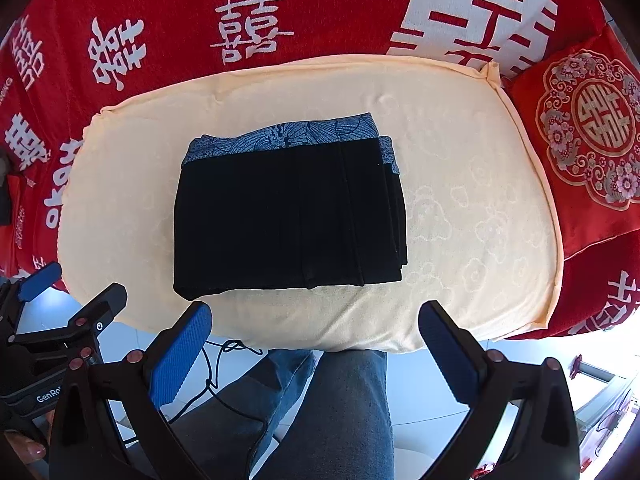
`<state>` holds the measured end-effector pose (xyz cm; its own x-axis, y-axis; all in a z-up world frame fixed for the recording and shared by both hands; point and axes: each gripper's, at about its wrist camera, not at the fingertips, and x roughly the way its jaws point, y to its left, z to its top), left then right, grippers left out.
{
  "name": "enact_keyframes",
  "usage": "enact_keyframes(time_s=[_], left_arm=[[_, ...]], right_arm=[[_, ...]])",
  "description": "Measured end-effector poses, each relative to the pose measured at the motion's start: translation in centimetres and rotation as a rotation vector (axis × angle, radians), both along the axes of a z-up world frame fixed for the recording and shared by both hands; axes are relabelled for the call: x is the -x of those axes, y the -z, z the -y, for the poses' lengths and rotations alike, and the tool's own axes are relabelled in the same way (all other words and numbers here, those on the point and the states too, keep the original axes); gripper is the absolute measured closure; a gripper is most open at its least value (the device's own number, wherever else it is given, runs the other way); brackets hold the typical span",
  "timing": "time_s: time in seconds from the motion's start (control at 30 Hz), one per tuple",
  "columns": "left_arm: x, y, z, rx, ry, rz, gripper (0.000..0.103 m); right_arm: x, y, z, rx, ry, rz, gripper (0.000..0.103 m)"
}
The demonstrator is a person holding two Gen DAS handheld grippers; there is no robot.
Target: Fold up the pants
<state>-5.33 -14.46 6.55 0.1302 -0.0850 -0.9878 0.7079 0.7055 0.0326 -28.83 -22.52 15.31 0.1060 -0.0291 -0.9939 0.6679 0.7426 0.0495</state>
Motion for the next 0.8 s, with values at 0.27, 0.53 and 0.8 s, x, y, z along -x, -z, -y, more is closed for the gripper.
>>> enact_keyframes(time_s=[0.27,0.53,0.8], left_arm=[[0.11,0.07,-0.1,0.001,-0.01,-0.01,0.0],[0.11,0.07,-0.07,0.004,-0.014,-0.015,0.0],[0.14,0.1,0.09,0.004,-0.018,-0.02,0.0]], right_arm=[[-0.16,-0.01,-0.12,0.001,-0.005,-0.002,0.0],[-0.29,-0.08,-0.11,0.004,-0.012,-0.002,0.0],[-0.53,-0.17,0.04,0.008,-0.02,-0.003,0.0]])
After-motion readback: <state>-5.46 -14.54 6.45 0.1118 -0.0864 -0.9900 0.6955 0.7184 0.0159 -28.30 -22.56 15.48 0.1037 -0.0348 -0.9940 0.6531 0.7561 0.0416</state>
